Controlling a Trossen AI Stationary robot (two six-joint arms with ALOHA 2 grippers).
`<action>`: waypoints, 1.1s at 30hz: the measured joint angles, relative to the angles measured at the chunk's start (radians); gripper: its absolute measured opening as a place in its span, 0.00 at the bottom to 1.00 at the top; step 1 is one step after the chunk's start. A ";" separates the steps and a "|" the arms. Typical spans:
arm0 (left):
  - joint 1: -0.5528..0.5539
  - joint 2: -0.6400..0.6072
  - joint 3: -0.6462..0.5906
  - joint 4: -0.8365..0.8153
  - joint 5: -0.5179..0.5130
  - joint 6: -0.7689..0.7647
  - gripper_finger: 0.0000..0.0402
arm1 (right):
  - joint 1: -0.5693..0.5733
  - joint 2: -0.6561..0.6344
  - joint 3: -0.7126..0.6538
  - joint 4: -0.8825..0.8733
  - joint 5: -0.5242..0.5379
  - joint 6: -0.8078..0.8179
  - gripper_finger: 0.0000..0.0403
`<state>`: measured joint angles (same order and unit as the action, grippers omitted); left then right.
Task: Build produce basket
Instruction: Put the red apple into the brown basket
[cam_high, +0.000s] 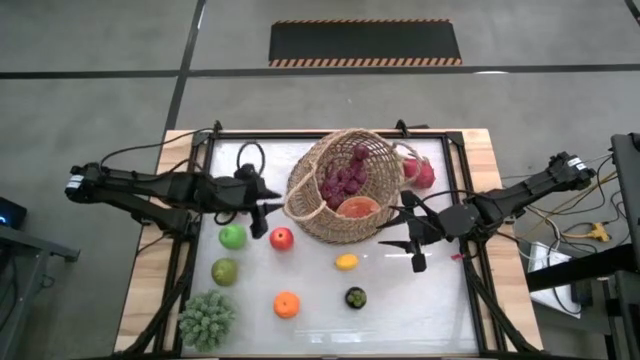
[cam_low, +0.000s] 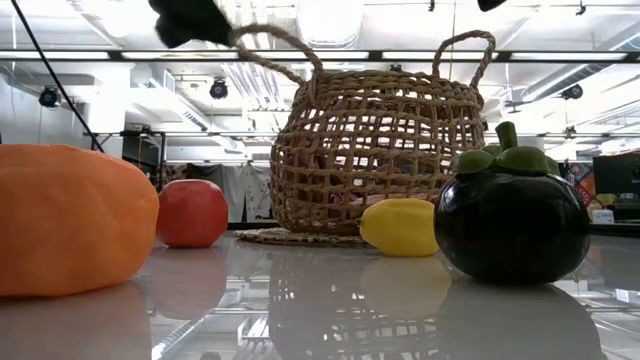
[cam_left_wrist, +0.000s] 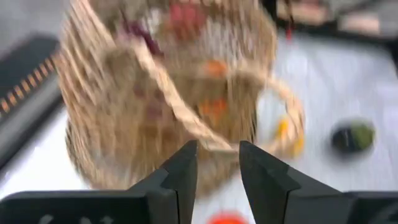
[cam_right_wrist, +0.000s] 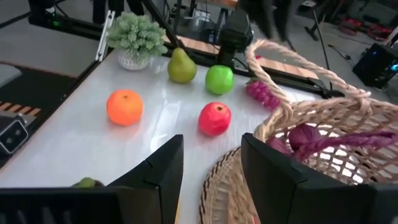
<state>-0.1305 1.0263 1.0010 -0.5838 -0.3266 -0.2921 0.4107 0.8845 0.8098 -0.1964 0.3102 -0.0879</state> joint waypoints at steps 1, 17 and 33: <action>-0.002 0.000 0.009 -0.062 0.026 -0.016 0.26 | 0.000 0.000 -0.001 -0.006 0.000 0.000 0.37; -0.002 0.079 0.021 -0.311 0.229 -0.155 0.26 | 0.000 0.000 -0.011 -0.028 0.000 0.012 0.36; -0.020 0.356 0.021 -0.314 0.249 -0.067 0.68 | 0.000 0.000 -0.028 -0.034 -0.004 0.026 0.43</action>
<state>-0.1508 1.3825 1.0222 -0.8974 -0.0775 -0.3593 0.4103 0.8848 0.7822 -0.2306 0.3061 -0.0615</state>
